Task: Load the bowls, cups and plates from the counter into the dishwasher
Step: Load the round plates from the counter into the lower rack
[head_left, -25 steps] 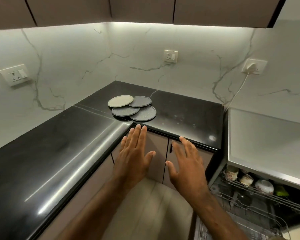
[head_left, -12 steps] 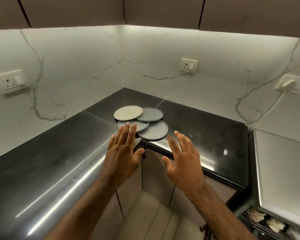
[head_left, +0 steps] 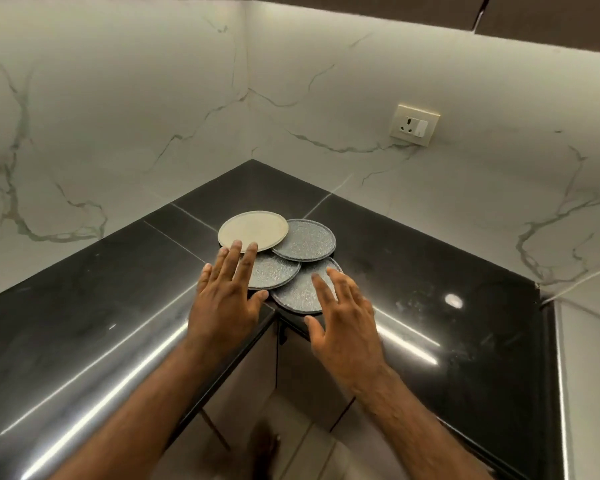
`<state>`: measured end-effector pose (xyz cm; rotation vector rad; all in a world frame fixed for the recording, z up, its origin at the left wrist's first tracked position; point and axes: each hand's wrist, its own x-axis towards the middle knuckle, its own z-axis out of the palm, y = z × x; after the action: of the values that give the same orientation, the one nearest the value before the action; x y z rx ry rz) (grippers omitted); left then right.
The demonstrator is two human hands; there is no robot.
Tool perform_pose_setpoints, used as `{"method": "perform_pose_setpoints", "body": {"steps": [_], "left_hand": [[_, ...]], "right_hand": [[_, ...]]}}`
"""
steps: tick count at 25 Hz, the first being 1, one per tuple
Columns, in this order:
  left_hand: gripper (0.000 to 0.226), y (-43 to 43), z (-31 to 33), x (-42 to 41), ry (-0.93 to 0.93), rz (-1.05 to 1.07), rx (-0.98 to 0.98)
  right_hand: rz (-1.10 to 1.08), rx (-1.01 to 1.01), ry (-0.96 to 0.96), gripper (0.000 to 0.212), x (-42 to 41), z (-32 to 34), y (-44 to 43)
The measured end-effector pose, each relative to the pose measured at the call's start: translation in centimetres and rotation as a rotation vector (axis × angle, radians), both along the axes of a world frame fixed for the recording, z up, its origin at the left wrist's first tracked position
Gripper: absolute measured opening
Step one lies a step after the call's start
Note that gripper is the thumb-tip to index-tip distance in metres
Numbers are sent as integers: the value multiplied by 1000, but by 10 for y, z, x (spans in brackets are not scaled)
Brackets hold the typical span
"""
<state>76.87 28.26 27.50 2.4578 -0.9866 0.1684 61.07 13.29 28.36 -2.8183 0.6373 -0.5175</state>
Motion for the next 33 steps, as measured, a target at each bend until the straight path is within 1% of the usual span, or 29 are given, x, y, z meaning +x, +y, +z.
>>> {"method": "perform_pose_setpoints", "body": {"steps": [4,6,8,10,12,13,15,16,18,19,20,22,23,24,26,28,29,31,32,33], "left_hand": [[81,-47,-30,79,32,-31,81],[74,-71,-47,120,79,-5,99],[65,-92,-64,152,209,112,57],[63,-108,-79,180,347,256,38],[68,-119,-93,204,425,363,83],[71,-122,-100,216,451,398,106],[77,-126,-112,236,502,457,118],[79,-130,-118,245,538,482,110],[85,-136,-123,256,630,540,46],[88,-138,-124,264,681,575,-4],[91,-140,-123,271,726,609,-53],[95,-143,-118,283,780,652,-118],[97,-144,-115,286,794,662,-139],[98,-144,-110,287,809,677,-167],[96,-145,-104,288,875,727,-260],[83,-146,-103,293,1036,793,-392],[74,-146,-102,296,1173,819,-480],[57,-143,-93,296,1469,813,-644],[53,-141,-89,293,1563,786,-694],[50,-138,-85,287,1617,756,-717]], "right_hand": [[-32,29,97,75,73,-25,-46],[-45,47,142,71,114,-38,-69],[-60,125,158,68,149,-53,-90],[-116,293,143,67,179,-68,-106],[-237,469,111,68,203,-82,-121],[-318,524,105,69,212,-89,-127],[-483,581,85,63,224,-100,-137],[-556,609,65,57,230,-105,-142],[-690,730,-11,45,235,-109,-148],[-765,837,-71,45,238,-110,-152],[-846,980,-151,49,242,-110,-155],[-975,1269,-352,68,250,-110,-160],[-1017,1361,-415,73,254,-113,-163],[-1037,1420,-454,72,256,-114,-165],[-1042,1506,-467,55,259,-115,-170],[-1011,1686,-497,37,260,-111,-171],[-986,1789,-530,31,260,-107,-170],[-919,1933,-594,29,257,-97,-169],[-890,1970,-619,31,254,-93,-168],[-853,1996,-634,34,249,-89,-167]]}}
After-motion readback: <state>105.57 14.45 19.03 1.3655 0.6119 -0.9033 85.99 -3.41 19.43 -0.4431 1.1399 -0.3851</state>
